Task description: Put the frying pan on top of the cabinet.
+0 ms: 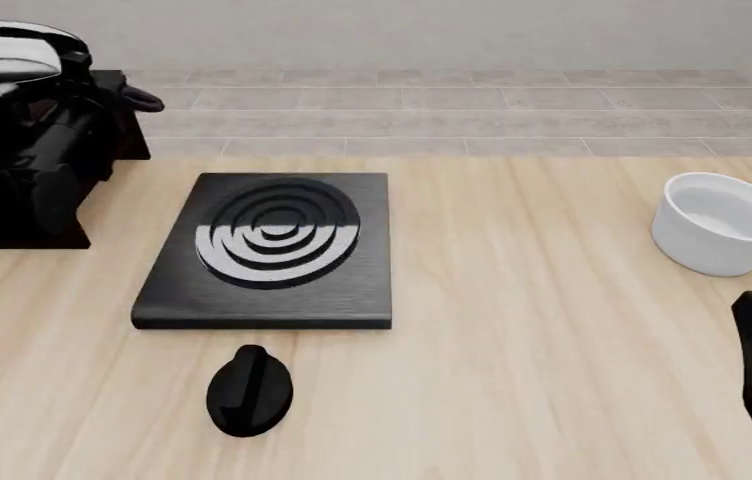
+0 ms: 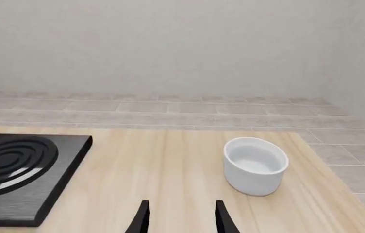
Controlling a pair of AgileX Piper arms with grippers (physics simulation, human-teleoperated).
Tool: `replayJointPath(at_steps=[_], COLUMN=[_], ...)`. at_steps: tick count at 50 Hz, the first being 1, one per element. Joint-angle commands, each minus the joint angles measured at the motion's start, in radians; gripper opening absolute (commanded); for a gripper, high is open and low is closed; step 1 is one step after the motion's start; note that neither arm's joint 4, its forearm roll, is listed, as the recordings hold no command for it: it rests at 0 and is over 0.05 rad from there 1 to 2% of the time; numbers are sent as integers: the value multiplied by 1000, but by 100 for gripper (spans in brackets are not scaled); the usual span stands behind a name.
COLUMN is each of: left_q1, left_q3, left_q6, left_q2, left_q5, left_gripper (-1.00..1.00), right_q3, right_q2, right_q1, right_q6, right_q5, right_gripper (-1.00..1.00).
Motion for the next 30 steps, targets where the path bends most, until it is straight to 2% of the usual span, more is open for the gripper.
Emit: replayJointPath(at_steps=[1, 30], left_q1=[4, 47], left_q3=[-51, -86], left_q6=[-18, -39], left_q2=[41, 116], left_q5=[-41, -87], left_gripper=[-100, -100], right_q3=[0, 0], right_q2=[2, 12], right_q1=[0, 2], right_q6=[-5, -8], right_q5=[-1, -7], right_gripper=[100, 100])
